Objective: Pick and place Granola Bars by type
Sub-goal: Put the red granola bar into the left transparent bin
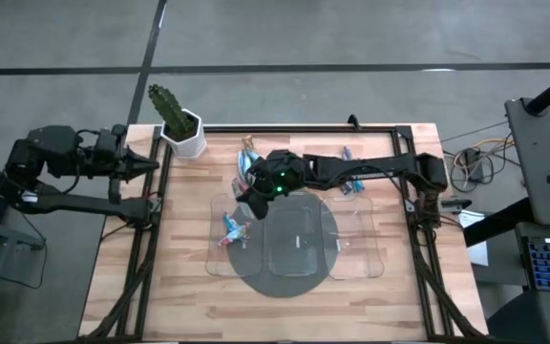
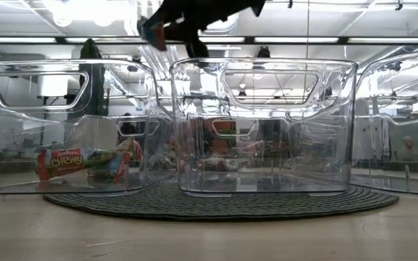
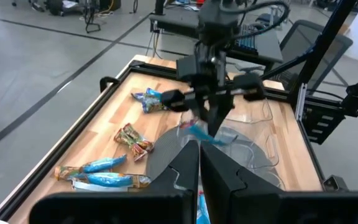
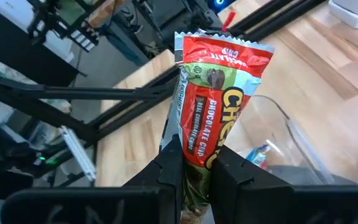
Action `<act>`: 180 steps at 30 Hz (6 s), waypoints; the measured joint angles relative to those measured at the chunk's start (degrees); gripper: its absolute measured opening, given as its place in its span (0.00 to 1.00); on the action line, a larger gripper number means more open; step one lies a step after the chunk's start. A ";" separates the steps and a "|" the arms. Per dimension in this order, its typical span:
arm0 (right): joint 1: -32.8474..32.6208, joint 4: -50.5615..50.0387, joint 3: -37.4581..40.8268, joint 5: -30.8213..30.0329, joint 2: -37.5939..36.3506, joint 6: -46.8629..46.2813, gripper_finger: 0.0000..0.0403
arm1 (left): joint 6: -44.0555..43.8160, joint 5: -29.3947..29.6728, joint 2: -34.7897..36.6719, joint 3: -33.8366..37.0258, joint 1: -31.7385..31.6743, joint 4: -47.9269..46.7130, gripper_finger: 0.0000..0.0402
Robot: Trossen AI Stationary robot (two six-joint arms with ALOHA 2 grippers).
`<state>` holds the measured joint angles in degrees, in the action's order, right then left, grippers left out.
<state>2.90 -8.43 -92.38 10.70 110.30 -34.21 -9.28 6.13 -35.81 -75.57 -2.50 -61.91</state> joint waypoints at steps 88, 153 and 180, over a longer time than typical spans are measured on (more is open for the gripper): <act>-2.71 -54.91 -41.74 -21.17 -1.83 25.40 0.12 | -0.34 1.51 -0.51 0.07 0.02 5.35 0.00; -4.66 -44.84 14.55 -37.51 -53.67 10.12 0.02 | 5.84 -10.27 -74.86 -47.51 -23.77 0.93 0.58; -4.64 -45.20 17.68 -37.09 -55.17 7.50 0.02 | -3.87 -7.51 -90.15 -51.63 -24.15 -4.16 0.58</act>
<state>-1.74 -53.64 -74.70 -26.39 55.13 -26.71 -13.15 -1.38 -125.96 -127.20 -26.65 -66.07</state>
